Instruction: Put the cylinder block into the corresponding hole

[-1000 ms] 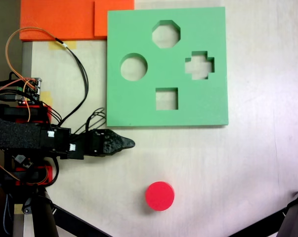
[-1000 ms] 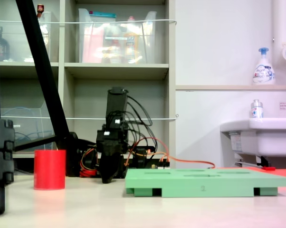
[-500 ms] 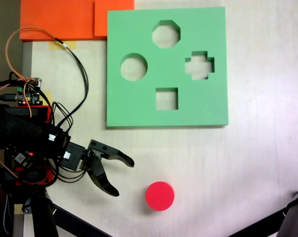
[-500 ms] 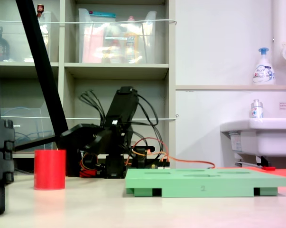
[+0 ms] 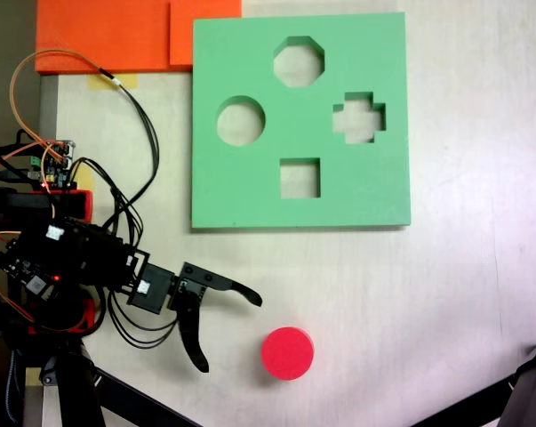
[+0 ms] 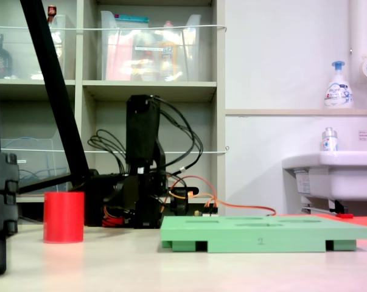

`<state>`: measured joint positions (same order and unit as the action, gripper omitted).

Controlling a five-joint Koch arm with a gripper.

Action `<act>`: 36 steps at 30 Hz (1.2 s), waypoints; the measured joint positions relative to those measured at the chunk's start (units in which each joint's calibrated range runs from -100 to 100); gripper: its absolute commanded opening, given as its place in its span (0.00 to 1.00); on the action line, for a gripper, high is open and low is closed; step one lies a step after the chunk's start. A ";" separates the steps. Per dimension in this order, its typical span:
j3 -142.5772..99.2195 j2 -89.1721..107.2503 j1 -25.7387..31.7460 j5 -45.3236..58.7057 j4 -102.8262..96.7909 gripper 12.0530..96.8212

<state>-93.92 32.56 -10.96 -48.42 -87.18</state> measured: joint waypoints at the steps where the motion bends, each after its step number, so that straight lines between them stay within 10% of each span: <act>1: 1.47 -2.19 0.05 -0.10 -0.29 0.89; 36: 36.75 -47.47 -0.29 -0.15 -5.78 0.91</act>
<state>-57.18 -14.91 -11.26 -48.57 -92.95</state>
